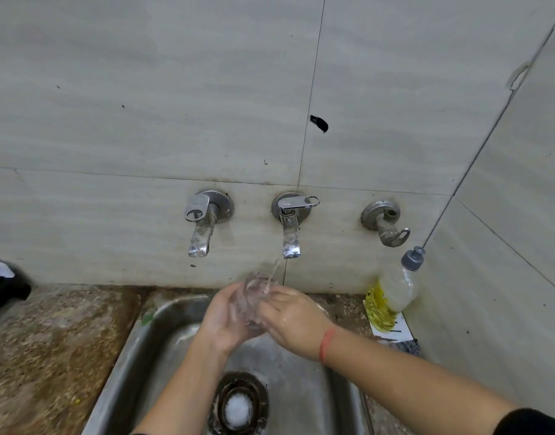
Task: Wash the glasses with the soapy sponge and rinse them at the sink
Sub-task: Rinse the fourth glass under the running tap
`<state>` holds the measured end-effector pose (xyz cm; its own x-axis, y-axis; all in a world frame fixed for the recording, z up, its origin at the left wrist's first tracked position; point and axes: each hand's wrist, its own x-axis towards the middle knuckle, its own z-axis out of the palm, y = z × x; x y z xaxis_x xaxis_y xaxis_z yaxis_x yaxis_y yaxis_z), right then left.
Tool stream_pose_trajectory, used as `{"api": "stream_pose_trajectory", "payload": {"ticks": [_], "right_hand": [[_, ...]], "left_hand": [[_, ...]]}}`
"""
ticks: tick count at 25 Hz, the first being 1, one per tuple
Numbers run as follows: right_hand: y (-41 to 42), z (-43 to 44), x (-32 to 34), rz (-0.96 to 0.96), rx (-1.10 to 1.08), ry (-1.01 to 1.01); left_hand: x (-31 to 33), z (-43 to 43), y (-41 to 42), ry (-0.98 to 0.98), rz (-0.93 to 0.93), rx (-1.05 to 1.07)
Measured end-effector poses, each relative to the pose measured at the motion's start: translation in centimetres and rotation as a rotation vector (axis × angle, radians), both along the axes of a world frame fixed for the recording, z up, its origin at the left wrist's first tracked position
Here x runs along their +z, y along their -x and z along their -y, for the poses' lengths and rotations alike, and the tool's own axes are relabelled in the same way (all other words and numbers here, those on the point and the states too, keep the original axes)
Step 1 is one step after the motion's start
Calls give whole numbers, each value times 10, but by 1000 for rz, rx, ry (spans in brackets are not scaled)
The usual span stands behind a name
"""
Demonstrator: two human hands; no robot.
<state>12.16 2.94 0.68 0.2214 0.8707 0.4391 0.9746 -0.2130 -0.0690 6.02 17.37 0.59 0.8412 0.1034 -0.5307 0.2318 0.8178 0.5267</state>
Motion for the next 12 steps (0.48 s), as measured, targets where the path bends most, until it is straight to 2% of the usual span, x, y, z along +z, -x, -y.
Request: {"api": "stream_pose_trajectory", "payload": {"ticks": [2, 3, 4, 7, 8, 10, 12], "right_hand": [[24, -16, 13, -394, -231, -93], [28, -18, 17, -499, -254, -75], [28, -15, 18, -453, -204, -38], [7, 7, 10, 76, 82, 89], [-3, 12, 8, 178, 125, 93], [0, 5, 7, 109, 28, 31], [26, -14, 16, -266, -227, -86]], "left_hand": [[-1, 9, -2, -31, 99, 105], [-2, 14, -2, -59, 105, 137], [-3, 15, -3, -63, 91, 130], [-3, 7, -10, -44, -13, 9], [-4, 5, -11, -51, -50, -32], [-2, 9, -9, 4, -19, -33], [-2, 15, -6, 109, 75, 65]]}}
